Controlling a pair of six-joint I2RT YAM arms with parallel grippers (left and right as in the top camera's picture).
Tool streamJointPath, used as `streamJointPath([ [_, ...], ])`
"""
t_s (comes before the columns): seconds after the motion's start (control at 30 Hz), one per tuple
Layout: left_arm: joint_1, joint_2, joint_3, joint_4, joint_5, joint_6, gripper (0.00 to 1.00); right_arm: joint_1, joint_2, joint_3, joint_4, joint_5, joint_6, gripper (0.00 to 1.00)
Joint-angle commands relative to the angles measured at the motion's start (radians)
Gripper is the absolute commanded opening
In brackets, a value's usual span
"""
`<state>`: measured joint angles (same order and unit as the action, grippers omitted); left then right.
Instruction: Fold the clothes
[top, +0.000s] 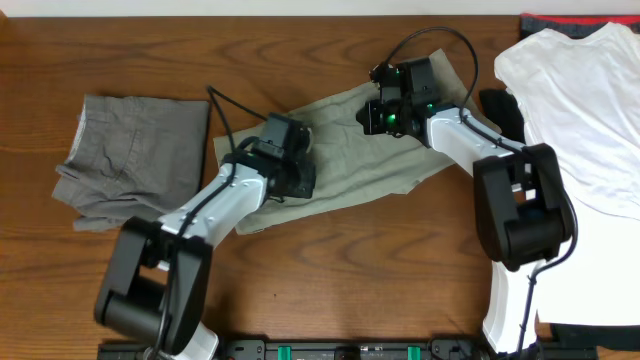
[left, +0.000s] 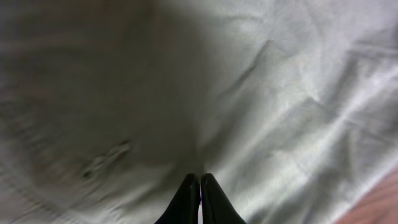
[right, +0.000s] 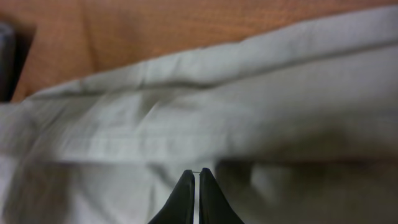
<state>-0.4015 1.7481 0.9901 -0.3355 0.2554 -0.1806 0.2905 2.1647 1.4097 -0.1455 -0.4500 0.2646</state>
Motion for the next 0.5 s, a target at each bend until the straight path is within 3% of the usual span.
streamJointPath([
  [0.0, -0.011, 0.040, -0.007, 0.015, -0.013, -0.047, 0.06, 0.009, 0.069, 0.002, 0.080, 0.021, 0.097, 0.05],
  [0.27, -0.016, 0.048, -0.007, 0.000, -0.013, -0.050, 0.06, 0.004, 0.195, 0.002, 0.491, 0.057, 0.261, 0.08],
  [0.47, -0.016, 0.048, -0.007, -0.007, -0.013, -0.050, 0.06, 0.003, 0.210, 0.002, 0.499, 0.182, 0.291, 0.08],
])
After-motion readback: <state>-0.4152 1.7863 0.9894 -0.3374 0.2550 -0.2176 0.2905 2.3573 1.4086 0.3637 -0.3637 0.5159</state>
